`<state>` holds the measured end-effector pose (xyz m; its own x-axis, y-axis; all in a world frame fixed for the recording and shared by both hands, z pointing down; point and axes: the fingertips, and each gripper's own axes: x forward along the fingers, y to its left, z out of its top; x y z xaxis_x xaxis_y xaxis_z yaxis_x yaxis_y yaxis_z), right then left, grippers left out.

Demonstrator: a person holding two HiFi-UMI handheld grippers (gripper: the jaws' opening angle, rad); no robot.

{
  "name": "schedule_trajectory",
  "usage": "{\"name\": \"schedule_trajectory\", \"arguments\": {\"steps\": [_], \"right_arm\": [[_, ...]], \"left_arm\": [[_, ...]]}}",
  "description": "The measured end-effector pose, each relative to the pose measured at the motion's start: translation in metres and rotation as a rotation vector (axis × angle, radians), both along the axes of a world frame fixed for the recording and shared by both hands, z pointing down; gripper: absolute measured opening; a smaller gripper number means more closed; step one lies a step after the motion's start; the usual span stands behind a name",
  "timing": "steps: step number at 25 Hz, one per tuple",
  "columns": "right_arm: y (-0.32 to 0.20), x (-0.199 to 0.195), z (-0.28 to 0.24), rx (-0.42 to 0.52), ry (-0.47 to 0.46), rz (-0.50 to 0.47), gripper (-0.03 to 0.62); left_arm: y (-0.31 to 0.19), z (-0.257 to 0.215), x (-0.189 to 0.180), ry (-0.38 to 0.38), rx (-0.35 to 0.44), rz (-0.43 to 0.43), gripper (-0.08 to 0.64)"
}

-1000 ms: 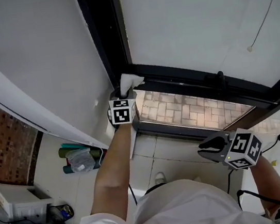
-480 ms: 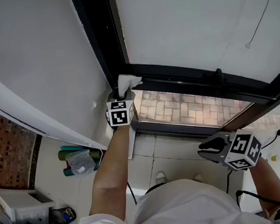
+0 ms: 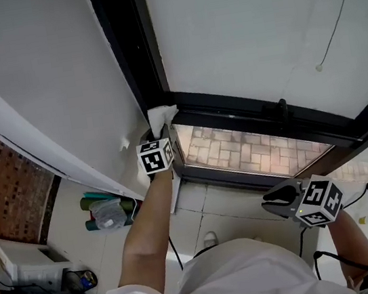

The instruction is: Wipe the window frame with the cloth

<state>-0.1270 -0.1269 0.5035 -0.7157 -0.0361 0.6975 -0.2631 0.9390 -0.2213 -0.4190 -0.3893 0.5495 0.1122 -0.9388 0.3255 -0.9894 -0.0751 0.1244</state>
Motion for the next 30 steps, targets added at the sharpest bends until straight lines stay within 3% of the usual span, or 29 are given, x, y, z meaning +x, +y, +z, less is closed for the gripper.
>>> {"name": "schedule_trajectory", "arguments": {"steps": [4, 8, 14, 21, 30], "right_arm": [[0.001, 0.009, -0.001, -0.002, -0.012, -0.036, 0.066], [-0.004, 0.022, -0.003, 0.006, -0.022, -0.045, 0.066], [-0.006, 0.034, 0.000, -0.001, -0.051, -0.067, 0.066], [-0.015, 0.063, 0.003, -0.010, -0.081, -0.056, 0.066], [-0.025, 0.082, 0.012, -0.007, -0.099, -0.083, 0.066]], "left_arm": [[0.009, 0.004, -0.015, 0.250, -0.008, -0.200, 0.092], [0.002, 0.001, -0.024, 0.423, -0.025, -0.292, 0.092], [-0.018, -0.046, -0.025, 0.572, 0.018, -0.350, 0.092], [-0.034, -0.118, -0.018, 0.583, 0.093, -0.342, 0.092], [-0.039, -0.237, -0.031, 0.437, 0.182, -0.292, 0.092]]}}
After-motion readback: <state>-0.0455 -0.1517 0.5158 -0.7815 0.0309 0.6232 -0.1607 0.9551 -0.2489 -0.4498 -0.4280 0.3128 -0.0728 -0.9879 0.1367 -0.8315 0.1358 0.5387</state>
